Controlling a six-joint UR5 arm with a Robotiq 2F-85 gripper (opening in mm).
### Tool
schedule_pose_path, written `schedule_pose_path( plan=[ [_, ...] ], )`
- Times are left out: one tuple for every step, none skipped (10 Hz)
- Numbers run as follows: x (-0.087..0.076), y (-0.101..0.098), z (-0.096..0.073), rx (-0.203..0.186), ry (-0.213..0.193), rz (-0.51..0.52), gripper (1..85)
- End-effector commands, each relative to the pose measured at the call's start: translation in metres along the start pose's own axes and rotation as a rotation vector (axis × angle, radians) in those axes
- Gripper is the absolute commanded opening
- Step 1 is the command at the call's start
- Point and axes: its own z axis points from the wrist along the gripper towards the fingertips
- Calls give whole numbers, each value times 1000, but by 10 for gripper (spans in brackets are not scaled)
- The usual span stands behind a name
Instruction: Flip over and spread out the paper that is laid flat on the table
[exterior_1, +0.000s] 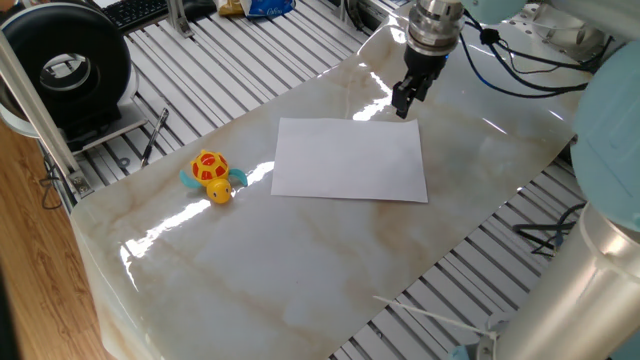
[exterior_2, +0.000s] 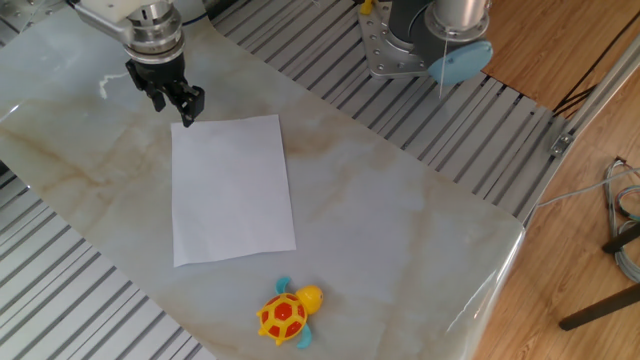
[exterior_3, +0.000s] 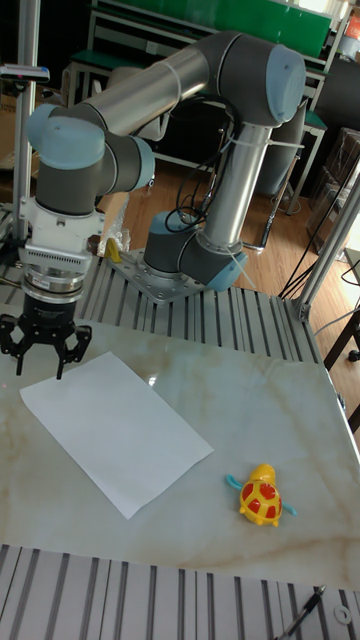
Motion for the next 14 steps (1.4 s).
schedule_pose_path(
  plan=[
    [-2, 1, 2, -26, -23, 28, 560],
    [-4, 0, 4, -32, -28, 31, 560],
    [0, -9, 6, -20, -24, 26, 553],
    [6, -16, 8, -30, -27, 14, 553],
    [11, -24, 15, -30, -41, 2, 553],
    [11, -23, 18, -40, -45, 2, 553],
    [8, -18, 17, -52, -50, 8, 567],
    [11, -23, 18, -35, -38, 18, 553],
    [9, -19, 17, -51, -48, 14, 543],
    [9, -19, 17, -49, -48, 7, 543],
    [12, -21, 19, -41, -36, -3, 543],
    [14, -21, 19, -45, -30, -3, 540],
    [16, -21, 23, -56, -32, -5, 537],
    [15, -19, 28, -64, -37, -1, 537]
  ],
)
